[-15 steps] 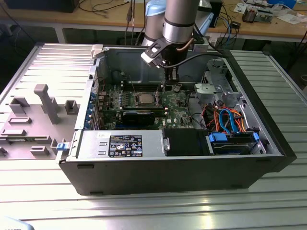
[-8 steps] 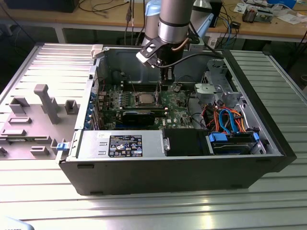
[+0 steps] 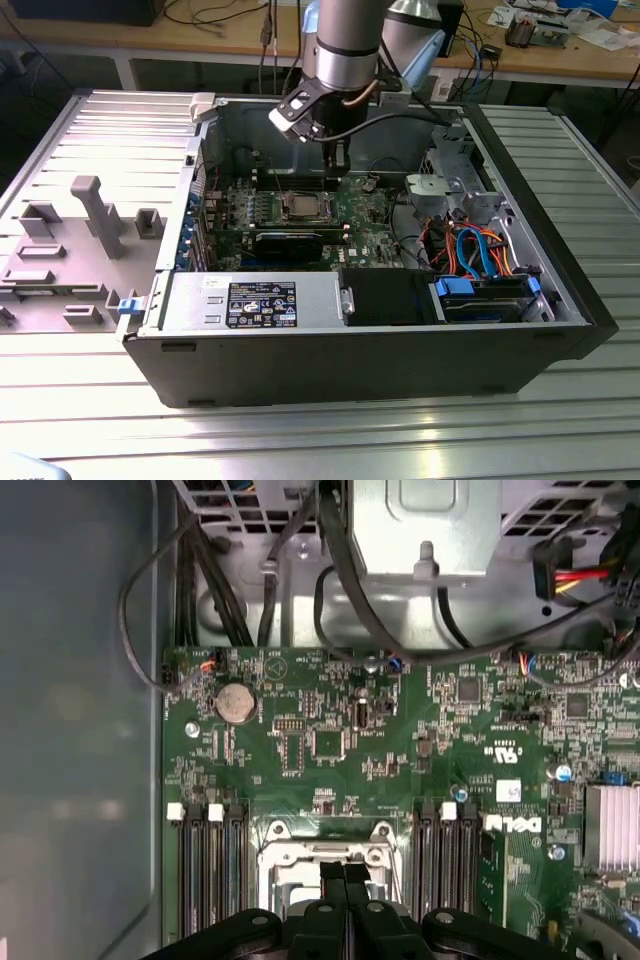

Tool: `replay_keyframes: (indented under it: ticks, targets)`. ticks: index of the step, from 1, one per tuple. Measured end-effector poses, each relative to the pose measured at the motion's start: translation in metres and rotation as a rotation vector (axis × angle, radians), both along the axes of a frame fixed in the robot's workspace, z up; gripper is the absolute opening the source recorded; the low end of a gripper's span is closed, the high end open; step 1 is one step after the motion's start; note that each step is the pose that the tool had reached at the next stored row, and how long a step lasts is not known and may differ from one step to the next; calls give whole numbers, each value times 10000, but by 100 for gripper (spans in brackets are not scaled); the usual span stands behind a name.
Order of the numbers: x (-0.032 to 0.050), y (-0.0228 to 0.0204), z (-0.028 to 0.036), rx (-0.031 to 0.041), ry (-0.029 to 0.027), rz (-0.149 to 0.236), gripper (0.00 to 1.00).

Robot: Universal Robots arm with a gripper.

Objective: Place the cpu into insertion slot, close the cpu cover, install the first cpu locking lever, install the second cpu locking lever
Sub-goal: 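Close the cpu cover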

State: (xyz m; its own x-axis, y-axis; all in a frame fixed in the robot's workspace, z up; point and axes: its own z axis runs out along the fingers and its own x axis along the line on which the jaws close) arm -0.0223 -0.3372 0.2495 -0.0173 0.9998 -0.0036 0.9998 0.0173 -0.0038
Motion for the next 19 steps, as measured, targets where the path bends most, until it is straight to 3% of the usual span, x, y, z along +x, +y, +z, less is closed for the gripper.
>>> replay_keyframes:
  ticks: [3,5,10,14,19]
  targets:
    - [-108,0,-31,18,0,0,11]
    - [-178,-1,-76,95,1,-1,11]
    - [-298,0,-120,205,-1,-2,11]
    - [-442,0,-184,287,0,-1,11]
    - [-504,0,-304,350,-1,8,11]
